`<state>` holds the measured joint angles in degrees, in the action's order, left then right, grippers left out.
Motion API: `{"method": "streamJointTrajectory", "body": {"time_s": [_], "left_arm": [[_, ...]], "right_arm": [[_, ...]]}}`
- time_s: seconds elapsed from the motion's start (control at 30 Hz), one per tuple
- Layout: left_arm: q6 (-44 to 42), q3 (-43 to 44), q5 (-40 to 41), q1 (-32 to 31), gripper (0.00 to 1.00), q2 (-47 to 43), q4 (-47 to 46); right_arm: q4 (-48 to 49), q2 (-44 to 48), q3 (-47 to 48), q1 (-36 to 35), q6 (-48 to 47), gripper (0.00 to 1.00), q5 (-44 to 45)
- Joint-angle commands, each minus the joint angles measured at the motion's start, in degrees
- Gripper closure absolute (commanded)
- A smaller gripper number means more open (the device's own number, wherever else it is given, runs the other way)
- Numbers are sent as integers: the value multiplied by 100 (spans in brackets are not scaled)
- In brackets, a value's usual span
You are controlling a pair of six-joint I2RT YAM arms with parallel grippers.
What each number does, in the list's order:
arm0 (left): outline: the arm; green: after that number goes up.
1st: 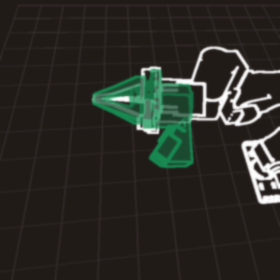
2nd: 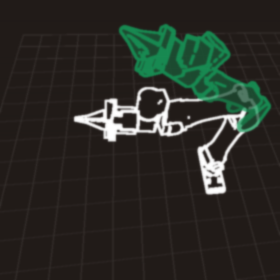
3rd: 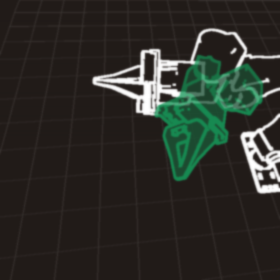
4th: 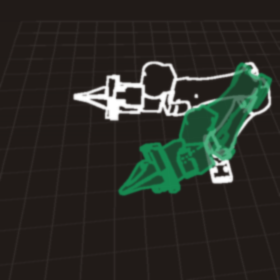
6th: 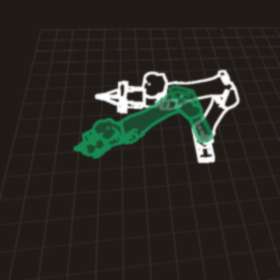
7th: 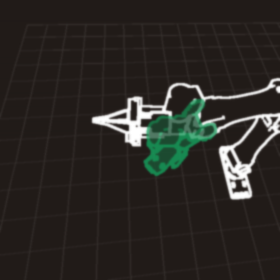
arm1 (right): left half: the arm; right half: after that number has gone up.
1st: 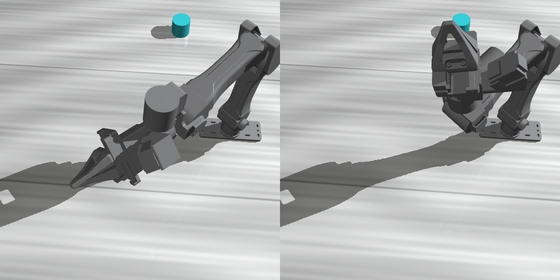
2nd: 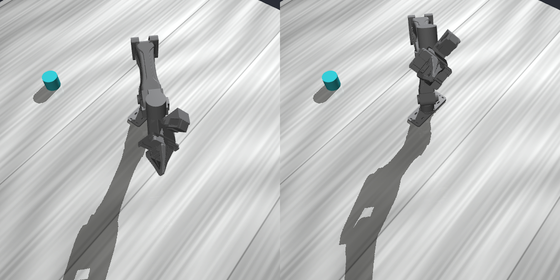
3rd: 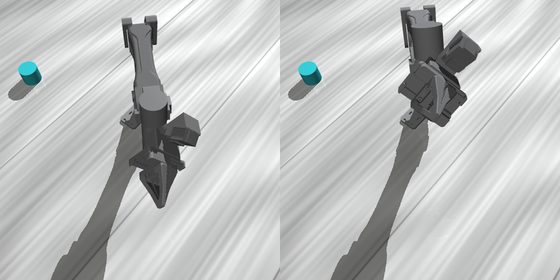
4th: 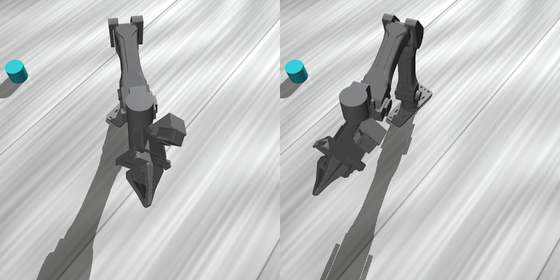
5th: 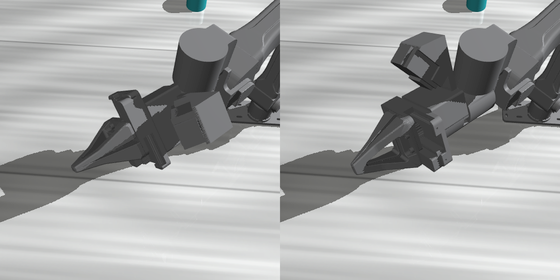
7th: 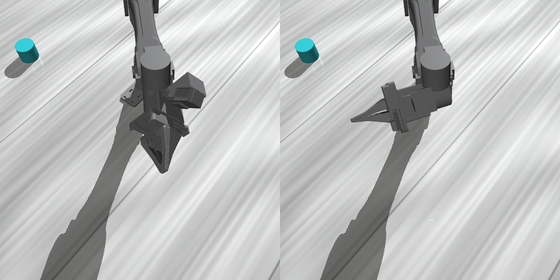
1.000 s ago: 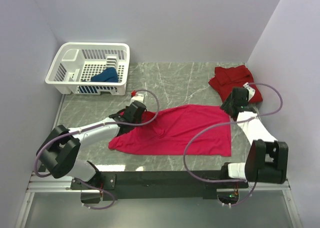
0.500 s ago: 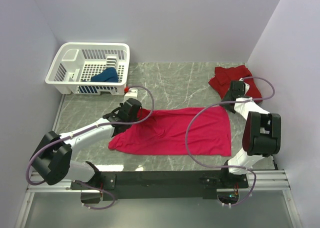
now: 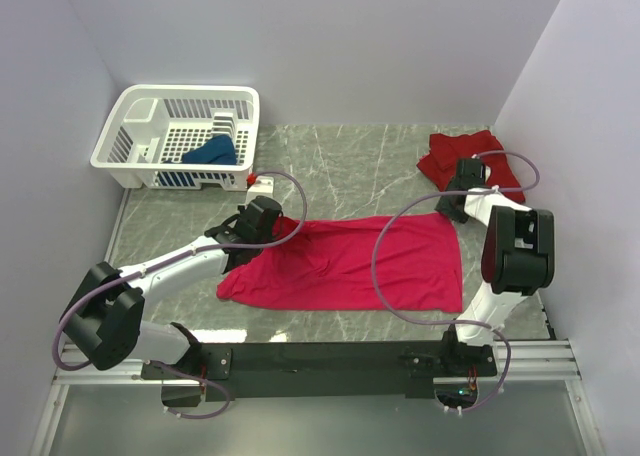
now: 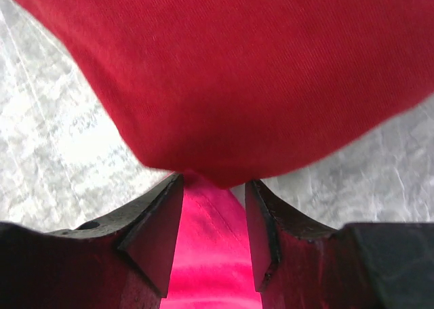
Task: Fold and stack the t-shirts
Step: Fold the tshirt
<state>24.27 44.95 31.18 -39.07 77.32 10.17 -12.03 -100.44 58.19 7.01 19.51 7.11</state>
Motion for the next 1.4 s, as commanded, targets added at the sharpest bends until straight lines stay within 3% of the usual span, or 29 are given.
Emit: {"method": "streamJointTrajectory", "body": {"time_s": [0.0,0.27,0.53,0.7,1.07,1.37], "left_arm": [[7,-13,90,22,100,-112,-121],[-2,-12,81,31,100,-77,-112],[7,-13,90,22,100,-59,-103],[7,-21,81,40,100,-33,-112],[34,-39,37,40,100,-112,-104],[148,-83,73,40,100,-270,-33]], "right_arm": [[131,-142,341,-6,-158,52,18],[113,-388,456,-173,-263,56,79],[8,-301,386,-208,-281,83,44],[-27,-46,211,-226,-219,94,71],[-212,692,-282,-252,-53,98,194],[-598,1922,-695,-252,-17,100,475]]}}
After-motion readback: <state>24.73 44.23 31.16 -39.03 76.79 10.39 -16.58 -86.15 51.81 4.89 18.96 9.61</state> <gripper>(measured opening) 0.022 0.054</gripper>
